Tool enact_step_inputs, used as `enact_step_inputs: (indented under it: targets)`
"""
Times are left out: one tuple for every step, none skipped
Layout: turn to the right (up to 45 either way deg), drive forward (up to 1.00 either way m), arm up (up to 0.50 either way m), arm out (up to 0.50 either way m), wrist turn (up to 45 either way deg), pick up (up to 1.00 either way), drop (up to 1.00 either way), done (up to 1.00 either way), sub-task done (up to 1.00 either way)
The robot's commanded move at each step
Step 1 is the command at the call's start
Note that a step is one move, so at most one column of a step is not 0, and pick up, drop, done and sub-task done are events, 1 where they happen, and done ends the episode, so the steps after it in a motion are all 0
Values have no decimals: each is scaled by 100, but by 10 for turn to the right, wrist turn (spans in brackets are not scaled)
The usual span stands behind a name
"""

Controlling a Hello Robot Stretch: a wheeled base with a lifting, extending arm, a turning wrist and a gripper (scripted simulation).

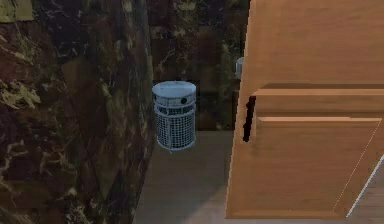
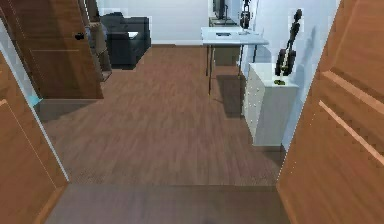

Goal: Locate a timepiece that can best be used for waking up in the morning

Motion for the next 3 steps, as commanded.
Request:
enact_step_inputs:
  targets:
    - [-90, 0, 0, 0, 0, 0, 0, 0, 0]
    - [0, 20, 0, 0, 0, 0, 0, 0, 0]
    - [450, 0, 0, 0, 0, 0, 0, 0, 0]
